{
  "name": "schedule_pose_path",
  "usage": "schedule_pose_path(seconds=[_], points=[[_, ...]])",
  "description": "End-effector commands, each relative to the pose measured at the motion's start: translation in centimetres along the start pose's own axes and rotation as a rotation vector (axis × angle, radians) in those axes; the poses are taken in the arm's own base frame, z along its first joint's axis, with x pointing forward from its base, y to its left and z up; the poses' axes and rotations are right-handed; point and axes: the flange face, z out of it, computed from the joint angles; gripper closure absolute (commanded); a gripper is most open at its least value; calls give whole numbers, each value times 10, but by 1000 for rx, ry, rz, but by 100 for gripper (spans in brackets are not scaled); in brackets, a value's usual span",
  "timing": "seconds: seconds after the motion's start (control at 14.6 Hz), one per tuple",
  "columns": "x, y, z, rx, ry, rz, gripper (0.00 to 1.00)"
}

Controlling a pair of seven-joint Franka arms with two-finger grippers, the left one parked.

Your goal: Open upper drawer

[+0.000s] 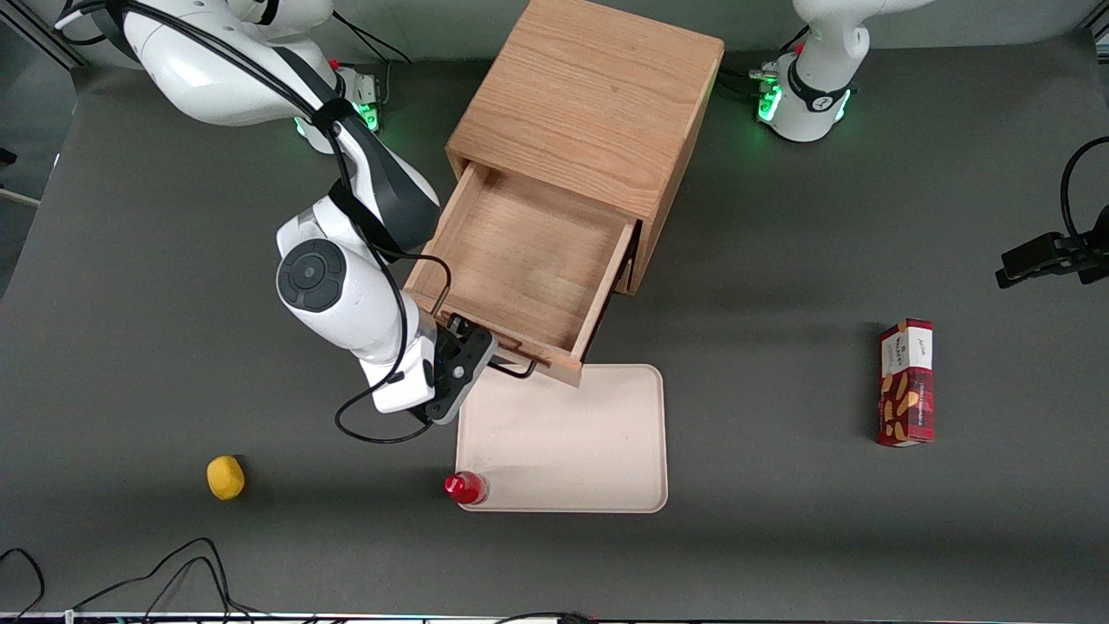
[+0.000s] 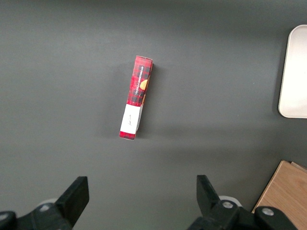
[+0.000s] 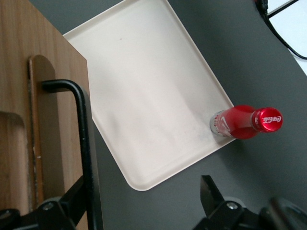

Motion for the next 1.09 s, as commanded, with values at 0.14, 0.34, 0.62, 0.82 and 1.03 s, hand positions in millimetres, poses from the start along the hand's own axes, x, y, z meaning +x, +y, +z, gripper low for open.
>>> schedule_pose_path(seconds=[0.14, 0.34, 0.62, 0.82, 1.03], points=[[6, 7, -2, -17, 19, -18, 0], [9, 3, -27, -42, 40, -10, 0], [-2, 16, -111, -153, 102, 20, 0], [-33, 32, -181, -146, 177, 149, 0], [-86, 38, -225, -83, 150, 307, 0]])
